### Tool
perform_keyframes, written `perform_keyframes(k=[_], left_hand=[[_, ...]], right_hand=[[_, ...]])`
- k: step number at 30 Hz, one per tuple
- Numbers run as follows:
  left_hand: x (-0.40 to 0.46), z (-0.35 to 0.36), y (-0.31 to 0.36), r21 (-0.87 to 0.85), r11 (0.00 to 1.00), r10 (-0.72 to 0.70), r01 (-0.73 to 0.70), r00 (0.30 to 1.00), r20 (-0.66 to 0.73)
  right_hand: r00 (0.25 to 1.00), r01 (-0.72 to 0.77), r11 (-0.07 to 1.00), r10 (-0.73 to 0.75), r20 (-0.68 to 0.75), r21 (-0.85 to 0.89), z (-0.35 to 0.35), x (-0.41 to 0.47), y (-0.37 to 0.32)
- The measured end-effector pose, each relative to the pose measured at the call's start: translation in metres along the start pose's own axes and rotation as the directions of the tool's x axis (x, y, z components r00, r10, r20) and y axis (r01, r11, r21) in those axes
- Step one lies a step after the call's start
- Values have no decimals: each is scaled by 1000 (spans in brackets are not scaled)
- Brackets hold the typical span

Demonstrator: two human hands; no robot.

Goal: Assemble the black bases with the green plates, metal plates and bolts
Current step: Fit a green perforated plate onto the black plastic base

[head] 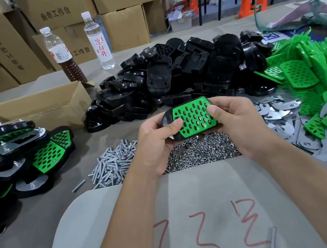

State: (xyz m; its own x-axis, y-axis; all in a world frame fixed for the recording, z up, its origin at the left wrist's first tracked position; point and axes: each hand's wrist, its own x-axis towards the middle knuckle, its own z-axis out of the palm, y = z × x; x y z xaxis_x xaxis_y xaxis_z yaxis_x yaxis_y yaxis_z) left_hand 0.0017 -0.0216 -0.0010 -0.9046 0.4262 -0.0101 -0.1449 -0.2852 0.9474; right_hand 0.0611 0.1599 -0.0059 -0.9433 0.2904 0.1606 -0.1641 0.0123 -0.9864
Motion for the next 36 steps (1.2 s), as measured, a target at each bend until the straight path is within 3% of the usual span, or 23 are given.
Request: perform_keyframes(k=[4,8,14,18,24,27,36], left_hand=[[0,2,-4,79,997,23,-18,998,-64],[1,4,-4,28,999,-13,15,997,-76],[2,5,-6,-89,995,24,-32,996,-87],[3,6,-9,-32,996,79,-83,989,-126],[8,5,-13,146,967,243,-207,922,-301],[8,8,-14,266,932,321,-247,902,-288],[4,11,-12,339,920,269,-199,948,-172]], right_hand=[[1000,29,998,-29,-11,-49,0,0,0],[1000,19,1000,-19,-14,-1,1,0,0],[994,-7,982,29,-110,187,8,0,0],[995,-25,948,53,-79,317,8,-1,-2],[990,-87,983,68,122,159,14,-5,0],[986,-60,997,51,159,52,15,-6,1],[993,-82,989,70,94,124,14,-8,-2]])
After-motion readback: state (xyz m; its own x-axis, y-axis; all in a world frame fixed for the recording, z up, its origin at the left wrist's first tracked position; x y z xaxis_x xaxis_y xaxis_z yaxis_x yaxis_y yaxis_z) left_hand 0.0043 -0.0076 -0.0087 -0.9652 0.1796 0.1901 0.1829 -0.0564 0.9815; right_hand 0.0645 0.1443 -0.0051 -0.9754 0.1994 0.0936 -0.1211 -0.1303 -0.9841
